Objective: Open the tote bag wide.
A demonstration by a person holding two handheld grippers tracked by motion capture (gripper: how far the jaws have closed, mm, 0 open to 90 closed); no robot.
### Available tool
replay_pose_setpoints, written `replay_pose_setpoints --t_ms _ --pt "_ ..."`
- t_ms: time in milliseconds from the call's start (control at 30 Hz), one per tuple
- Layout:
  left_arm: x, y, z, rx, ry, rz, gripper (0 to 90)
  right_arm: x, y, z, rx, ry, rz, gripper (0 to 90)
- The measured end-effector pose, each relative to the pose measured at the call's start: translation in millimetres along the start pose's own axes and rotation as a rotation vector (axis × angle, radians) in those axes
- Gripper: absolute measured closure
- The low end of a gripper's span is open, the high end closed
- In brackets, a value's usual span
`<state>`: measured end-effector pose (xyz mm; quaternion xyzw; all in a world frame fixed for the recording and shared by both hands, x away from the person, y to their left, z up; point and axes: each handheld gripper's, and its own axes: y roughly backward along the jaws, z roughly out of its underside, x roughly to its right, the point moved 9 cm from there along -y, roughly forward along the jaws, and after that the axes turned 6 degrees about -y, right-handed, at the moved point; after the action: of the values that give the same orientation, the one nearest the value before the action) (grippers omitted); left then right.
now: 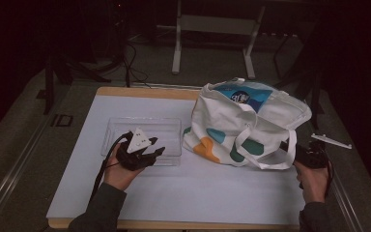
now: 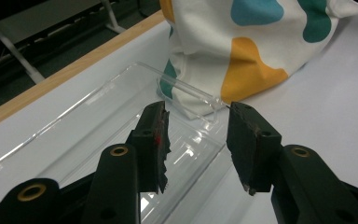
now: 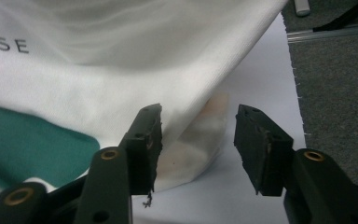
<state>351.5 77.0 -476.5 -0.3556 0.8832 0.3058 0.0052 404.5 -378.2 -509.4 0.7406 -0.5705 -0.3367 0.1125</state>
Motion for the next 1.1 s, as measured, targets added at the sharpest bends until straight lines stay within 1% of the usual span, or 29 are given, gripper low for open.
replay_pose_setpoints --t_ms 67,167,233,300,333,367,433,467,500,533,600,667,733,833,867,1033,1100 --pt "-0.1 -2.9 -3.3 -0.003 -0.003 0.003 57.4 1.6 0.0 -1.4 0.005 -0.001 0.010 48.5" --pt "-0.6 -7.1 -7.3 -0.011 -0.017 0.001 57.1 0.6 -2.4 -2.6 0.000 -0.010 0.001 45.6" --pt "-1.2 -10.7 -10.3 -0.017 -0.023 0.001 56.9 -1.6 -6.5 -2.1 -0.023 -0.018 -0.018 45.5" --pt "-2.1 -13.8 -13.7 -0.022 -0.033 0.002 56.7 -5.3 -11.1 -0.8 -0.044 -0.014 -0.037 46.2" --pt "-2.1 -15.4 -15.7 -0.022 -0.034 0.003 56.7 -6.9 -13.4 0.0 -0.054 -0.016 -0.042 48.6" --pt "-2.4 -16.8 -17.6 -0.024 -0.039 0.003 56.7 -7.6 -15.3 0.3 -0.056 -0.014 -0.041 54.4" --pt "-3.7 -20.1 -22.1 -0.028 -0.051 0.002 56.7 -12.1 -17.1 0.5 -0.060 -0.013 -0.069 64.5" --pt "-4.2 -21.2 -23.6 -0.030 -0.051 0.000 56.7 -14.4 -17.4 0.0 -0.057 -0.004 -0.072 70.6" --pt "-5.2 -22.8 -25.6 -0.034 -0.056 0.001 56.7 -16.0 -17.5 -0.4 -0.054 -0.002 -0.076 74.2" --pt "-5.7 -24.6 -27.7 -0.034 -0.053 0.003 56.7 -17.8 -17.3 -1.1 -0.050 0.008 -0.075 76.5" --pt "-7.5 -28.0 -32.4 -0.033 -0.053 0.007 56.3 -20.6 -16.4 -1.7 -0.041 0.057 -0.061 81.0" --pt "-9.4 -32.0 -38.1 -0.033 -0.055 0.011 56.1 -23.4 -15.5 -3.0 -0.028 0.082 -0.055 85.2" --pt "-10.8 -35.6 -44.5 -0.029 -0.054 0.013 56.0 -24.7 -15.2 -3.4 -0.026 0.090 -0.056 87.3" --pt "-13.8 -41.8 -53.5 -0.031 -0.067 0.009 56.1 -25.9 -14.8 -3.7 -0.021 0.097 -0.054 88.3" --pt "-15.2 -45.1 -57.3 -0.035 -0.070 0.013 56.4 -26.3 -14.7 -3.7 -0.020 0.098 -0.054 88.4" --pt "-24.2 -57.5 -72.8 -0.057 -0.093 0.003 58.2 -26.9 -13.5 -4.0 -0.013 0.101 -0.060 88.6" --pt "-27.0 -61.2 -78.7 -0.061 -0.092 0.007 58.7 -27.3 -13.3 -4.5 -0.009 0.099 -0.061 88.6"
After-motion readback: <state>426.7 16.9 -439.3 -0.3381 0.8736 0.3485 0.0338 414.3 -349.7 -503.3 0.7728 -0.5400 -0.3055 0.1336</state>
